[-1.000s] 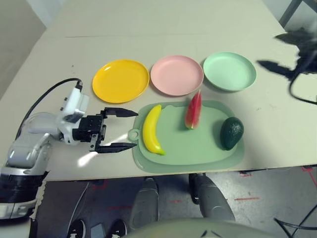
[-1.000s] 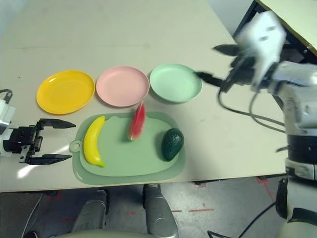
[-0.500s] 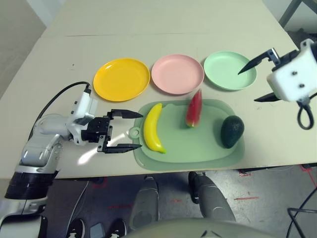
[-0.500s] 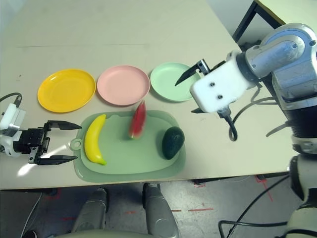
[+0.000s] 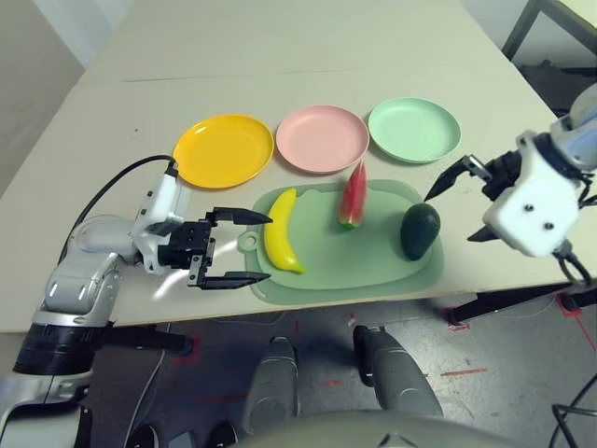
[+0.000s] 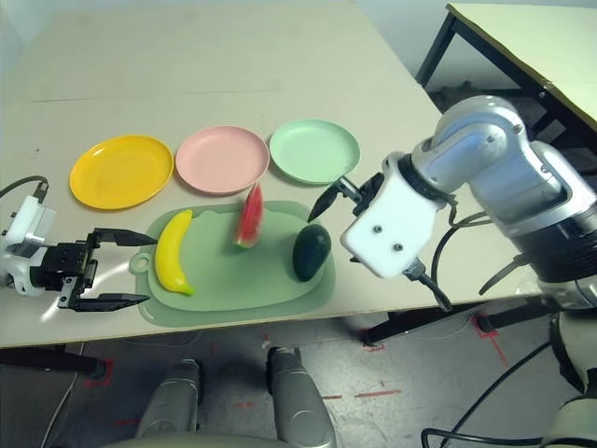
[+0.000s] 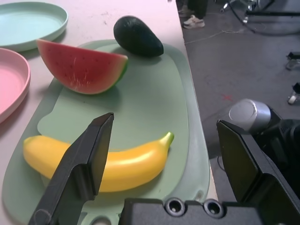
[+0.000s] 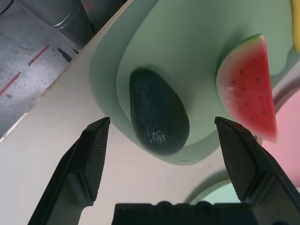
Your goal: Place the fruits into color-matched plates.
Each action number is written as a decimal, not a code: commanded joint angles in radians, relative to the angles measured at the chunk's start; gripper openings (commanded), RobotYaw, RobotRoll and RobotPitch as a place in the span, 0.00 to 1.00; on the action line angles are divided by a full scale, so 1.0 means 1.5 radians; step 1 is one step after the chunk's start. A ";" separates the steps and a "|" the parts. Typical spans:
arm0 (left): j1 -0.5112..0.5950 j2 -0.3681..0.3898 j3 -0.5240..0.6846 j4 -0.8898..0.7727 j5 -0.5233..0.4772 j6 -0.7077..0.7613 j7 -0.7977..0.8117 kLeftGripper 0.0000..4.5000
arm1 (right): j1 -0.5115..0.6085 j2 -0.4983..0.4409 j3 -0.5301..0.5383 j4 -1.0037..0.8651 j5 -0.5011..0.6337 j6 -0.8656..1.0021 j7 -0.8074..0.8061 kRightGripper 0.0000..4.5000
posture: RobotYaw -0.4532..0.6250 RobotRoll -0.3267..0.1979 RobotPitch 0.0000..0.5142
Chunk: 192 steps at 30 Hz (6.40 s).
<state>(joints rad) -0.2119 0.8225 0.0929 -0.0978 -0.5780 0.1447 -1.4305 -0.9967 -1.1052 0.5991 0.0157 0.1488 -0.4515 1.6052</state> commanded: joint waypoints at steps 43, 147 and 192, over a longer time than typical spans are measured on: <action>0.015 0.013 0.012 -0.048 -0.007 0.024 0.015 0.99 | 0.044 0.176 -0.011 0.176 -0.193 -0.059 -0.010 1.00 | 0.35 0.62 0.34; 0.037 0.054 0.066 -0.031 0.009 0.074 0.068 1.00 | -0.164 0.387 -0.014 0.419 -0.272 -0.273 -0.112 1.00 | 0.40 0.62 0.39; 0.046 0.056 0.066 -0.021 0.029 0.049 0.080 1.00 | -0.140 0.446 0.013 0.543 -0.300 -0.242 -0.092 0.49 | 0.41 0.62 0.42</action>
<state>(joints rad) -0.1471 0.9014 0.2010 -0.1377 -0.5498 0.2250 -1.3010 -1.2204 -0.4380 0.6253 0.8577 -0.3361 -0.8430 1.4290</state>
